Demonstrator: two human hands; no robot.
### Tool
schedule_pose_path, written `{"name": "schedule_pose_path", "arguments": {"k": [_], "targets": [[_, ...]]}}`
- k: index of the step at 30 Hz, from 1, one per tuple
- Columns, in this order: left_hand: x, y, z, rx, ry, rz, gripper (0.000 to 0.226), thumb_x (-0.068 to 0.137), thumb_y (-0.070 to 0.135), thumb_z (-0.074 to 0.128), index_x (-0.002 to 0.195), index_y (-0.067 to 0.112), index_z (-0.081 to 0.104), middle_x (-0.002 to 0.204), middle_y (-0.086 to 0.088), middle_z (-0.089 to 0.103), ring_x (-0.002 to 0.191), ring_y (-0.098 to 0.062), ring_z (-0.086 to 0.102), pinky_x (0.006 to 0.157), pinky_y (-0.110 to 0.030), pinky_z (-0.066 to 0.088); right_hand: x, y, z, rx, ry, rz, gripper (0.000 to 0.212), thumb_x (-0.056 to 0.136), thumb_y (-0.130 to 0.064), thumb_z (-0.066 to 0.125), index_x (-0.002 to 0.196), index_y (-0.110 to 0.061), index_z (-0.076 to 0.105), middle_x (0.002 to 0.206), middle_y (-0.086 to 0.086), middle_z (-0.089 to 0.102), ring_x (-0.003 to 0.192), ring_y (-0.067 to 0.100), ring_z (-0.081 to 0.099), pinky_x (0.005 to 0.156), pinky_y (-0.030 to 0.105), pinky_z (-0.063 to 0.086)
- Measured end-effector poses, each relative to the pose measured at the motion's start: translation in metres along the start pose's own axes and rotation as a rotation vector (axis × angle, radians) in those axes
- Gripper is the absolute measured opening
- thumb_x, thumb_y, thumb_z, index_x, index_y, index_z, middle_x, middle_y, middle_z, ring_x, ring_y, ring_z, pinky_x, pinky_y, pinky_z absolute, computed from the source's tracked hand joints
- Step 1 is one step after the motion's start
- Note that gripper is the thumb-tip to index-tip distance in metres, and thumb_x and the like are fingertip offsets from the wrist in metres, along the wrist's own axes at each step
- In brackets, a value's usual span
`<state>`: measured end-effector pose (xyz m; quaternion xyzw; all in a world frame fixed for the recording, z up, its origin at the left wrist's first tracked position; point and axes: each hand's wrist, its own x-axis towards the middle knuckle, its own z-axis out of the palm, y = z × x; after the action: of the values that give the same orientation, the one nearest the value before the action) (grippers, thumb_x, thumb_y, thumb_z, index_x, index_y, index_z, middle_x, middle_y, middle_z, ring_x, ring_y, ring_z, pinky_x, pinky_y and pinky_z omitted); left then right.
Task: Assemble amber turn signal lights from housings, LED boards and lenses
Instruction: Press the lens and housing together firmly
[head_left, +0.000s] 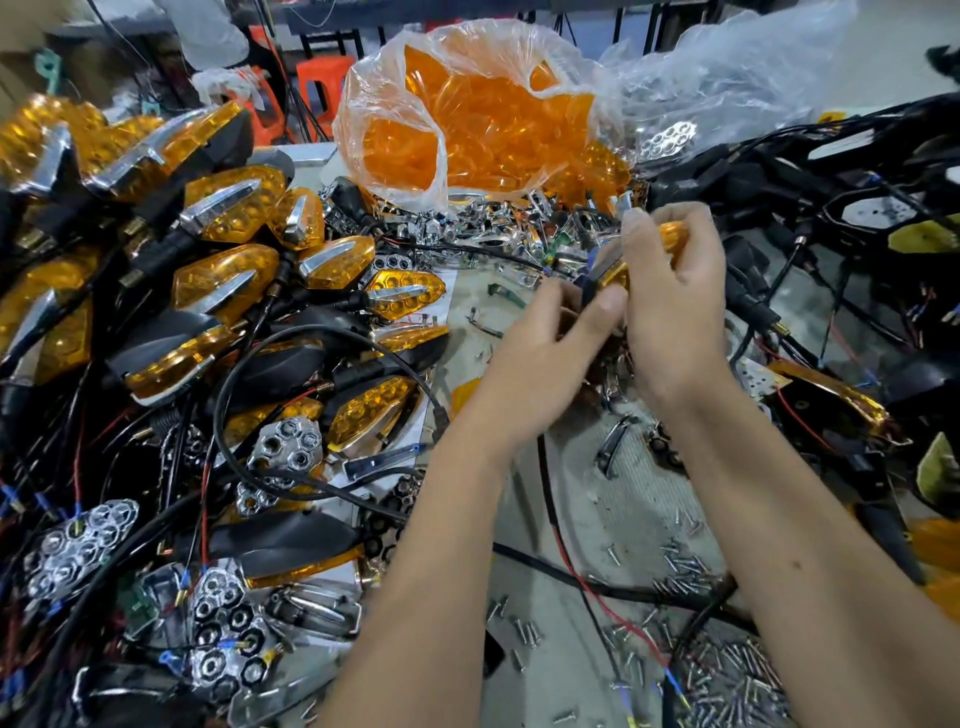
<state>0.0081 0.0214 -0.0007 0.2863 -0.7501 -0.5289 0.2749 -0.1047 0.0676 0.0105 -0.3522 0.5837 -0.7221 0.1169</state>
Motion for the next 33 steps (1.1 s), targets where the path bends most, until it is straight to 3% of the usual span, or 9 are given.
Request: {"name": "schedule_pose_path", "arguments": {"k": [3, 6, 9, 13, 16, 21, 24, 29, 33], "targets": [[0.0, -0.001, 0.005, 0.065, 0.017, 0.117, 0.043, 0.095, 0.053, 0.05, 0.106, 0.011, 0.05, 0.087, -0.001, 0.058, 0.077, -0.015, 0.052, 0.072, -0.043, 0.046, 0.0, 0.002, 0.002, 0.147, -0.004, 0.079, 0.021, 0.105, -0.037, 0.053, 0.095, -0.018, 0.053, 0.082, 0.019, 0.066, 0.071, 0.016, 0.062, 0.06, 0.024, 0.052], [-0.002, -0.004, 0.002, 0.066, -0.017, 0.151, 0.043, 0.095, 0.046, 0.054, 0.113, 0.008, 0.047, 0.104, -0.018, 0.063, 0.093, -0.031, 0.058, 0.085, -0.049, 0.049, 0.004, -0.005, 0.0, 0.454, -0.024, 0.271, 0.053, 0.108, -0.055, 0.034, 0.08, -0.015, 0.055, 0.07, 0.009, 0.068, 0.062, 0.02, 0.063, 0.055, 0.025, 0.05], [-0.003, -0.004, 0.003, 0.097, -0.068, 0.189, 0.041, 0.095, 0.044, 0.054, 0.111, 0.007, 0.046, 0.101, -0.015, 0.06, 0.085, -0.016, 0.05, 0.077, -0.042, 0.045, 0.009, -0.011, -0.004, 0.78, 0.024, 0.44, 0.074, 0.106, -0.064, 0.021, 0.067, -0.009, 0.051, 0.067, 0.014, 0.058, 0.062, 0.025, 0.056, 0.063, 0.031, 0.052], [-0.003, -0.005, 0.008, 0.231, -0.106, 0.175, 0.039, 0.096, 0.059, 0.047, 0.099, 0.02, 0.039, 0.079, 0.012, 0.049, 0.069, -0.001, 0.044, 0.059, -0.025, 0.031, 0.009, -0.013, -0.005, 0.746, 0.163, 0.489, 0.076, 0.109, -0.057, 0.025, 0.055, -0.009, 0.046, 0.054, 0.012, 0.053, 0.052, 0.024, 0.05, 0.061, 0.032, 0.049], [-0.003, -0.004, 0.011, 0.375, -0.073, 0.169, 0.049, 0.091, 0.076, 0.031, 0.094, 0.027, 0.038, 0.078, 0.009, 0.054, 0.072, -0.004, 0.051, 0.058, -0.028, 0.03, 0.007, -0.017, -0.002, 0.733, 0.186, 0.506, 0.074, 0.11, -0.053, 0.03, 0.052, -0.01, 0.045, 0.051, 0.009, 0.05, 0.049, 0.023, 0.048, 0.058, 0.029, 0.047], [-0.003, -0.005, 0.014, 0.471, -0.002, 0.185, 0.046, 0.098, 0.066, 0.028, 0.102, 0.025, 0.048, 0.084, 0.001, 0.059, 0.081, -0.028, 0.055, 0.064, -0.041, 0.03, 0.004, -0.016, 0.004, 0.737, 0.279, 0.496, 0.064, 0.11, -0.045, 0.034, 0.056, -0.012, 0.042, 0.049, 0.004, 0.047, 0.044, 0.019, 0.047, 0.052, 0.023, 0.046], [-0.003, -0.006, 0.014, 0.439, 0.001, 0.207, 0.043, 0.099, 0.062, 0.03, 0.104, 0.025, 0.05, 0.084, 0.002, 0.06, 0.079, -0.026, 0.054, 0.063, -0.04, 0.029, 0.004, -0.016, 0.006, 0.734, 0.328, 0.502, 0.063, 0.11, -0.042, 0.035, 0.054, -0.014, 0.042, 0.047, 0.002, 0.048, 0.04, 0.015, 0.047, 0.049, 0.022, 0.047], [-0.003, -0.009, 0.013, 0.4, 0.007, 0.201, 0.055, 0.098, 0.064, 0.033, 0.118, 0.021, 0.06, 0.09, 0.003, 0.066, 0.084, -0.018, 0.059, 0.068, -0.035, 0.042, 0.006, -0.011, 0.007, 0.669, 0.326, 0.53, 0.065, 0.108, -0.04, 0.037, 0.048, -0.017, 0.044, 0.049, 0.005, 0.051, 0.042, 0.018, 0.05, 0.052, 0.025, 0.047], [-0.001, -0.012, 0.006, 0.295, 0.016, 0.16, 0.049, 0.098, 0.065, 0.034, 0.101, 0.024, 0.061, 0.082, 0.01, 0.063, 0.077, -0.011, 0.058, 0.066, -0.035, 0.041, 0.007, -0.009, 0.01, 0.571, 0.218, 0.462, 0.057, 0.109, -0.034, 0.039, 0.058, -0.011, 0.047, 0.056, 0.007, 0.056, 0.049, 0.018, 0.054, 0.053, 0.027, 0.051]]}}
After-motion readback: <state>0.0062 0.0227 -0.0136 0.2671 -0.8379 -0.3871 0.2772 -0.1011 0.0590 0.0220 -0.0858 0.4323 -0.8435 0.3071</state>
